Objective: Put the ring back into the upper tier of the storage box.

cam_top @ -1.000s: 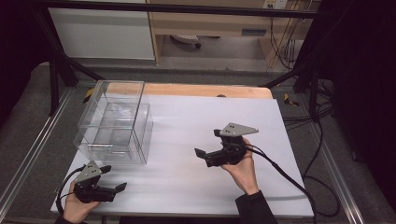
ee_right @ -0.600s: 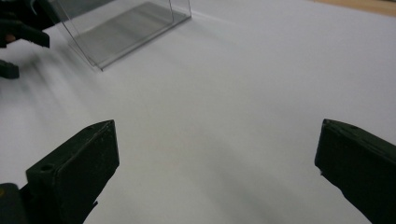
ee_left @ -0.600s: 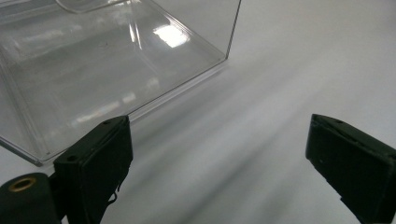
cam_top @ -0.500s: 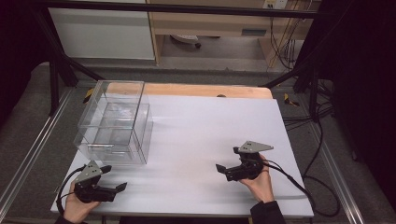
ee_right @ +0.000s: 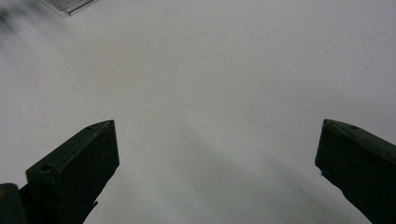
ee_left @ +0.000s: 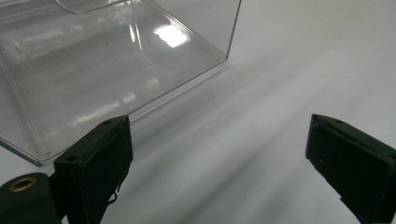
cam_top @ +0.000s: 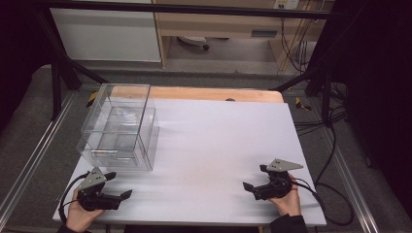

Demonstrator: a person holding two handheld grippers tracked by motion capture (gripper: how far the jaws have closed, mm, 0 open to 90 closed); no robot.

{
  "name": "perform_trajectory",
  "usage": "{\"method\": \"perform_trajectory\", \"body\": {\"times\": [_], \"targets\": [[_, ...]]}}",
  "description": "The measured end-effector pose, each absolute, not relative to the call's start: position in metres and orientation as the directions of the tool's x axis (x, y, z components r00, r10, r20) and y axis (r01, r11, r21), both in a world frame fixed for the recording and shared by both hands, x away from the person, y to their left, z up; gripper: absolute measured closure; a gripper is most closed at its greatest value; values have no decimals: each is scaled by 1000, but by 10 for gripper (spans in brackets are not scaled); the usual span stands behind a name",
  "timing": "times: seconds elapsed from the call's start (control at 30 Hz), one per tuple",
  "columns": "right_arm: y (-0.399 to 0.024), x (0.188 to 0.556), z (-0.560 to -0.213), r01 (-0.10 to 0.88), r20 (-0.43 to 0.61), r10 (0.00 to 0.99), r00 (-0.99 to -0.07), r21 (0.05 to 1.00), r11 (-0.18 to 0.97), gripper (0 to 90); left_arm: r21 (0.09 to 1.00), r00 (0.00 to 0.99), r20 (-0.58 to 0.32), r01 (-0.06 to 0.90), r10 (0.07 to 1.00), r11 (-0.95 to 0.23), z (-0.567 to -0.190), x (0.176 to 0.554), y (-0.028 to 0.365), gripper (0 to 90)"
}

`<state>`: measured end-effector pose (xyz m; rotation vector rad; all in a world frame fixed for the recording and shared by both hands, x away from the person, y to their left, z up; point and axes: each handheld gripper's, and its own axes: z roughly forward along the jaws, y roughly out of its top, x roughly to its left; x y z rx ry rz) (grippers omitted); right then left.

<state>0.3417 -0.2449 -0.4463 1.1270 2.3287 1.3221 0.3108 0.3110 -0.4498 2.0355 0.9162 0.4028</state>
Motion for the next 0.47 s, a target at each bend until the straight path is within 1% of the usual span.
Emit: {"method": "perform_trajectory", "body": {"times": [0.2, 0.47], "targets": [[-262, 335, -454, 533, 171, 738, -652, 796, 286, 2, 802, 681, -48, 462, 731, -378, -450, 312, 311, 70], [-274, 330, -453, 535, 180, 749, -638, 803, 263, 1, 797, 683, -46, 465, 729, -385, -450, 312, 311, 70]]}}
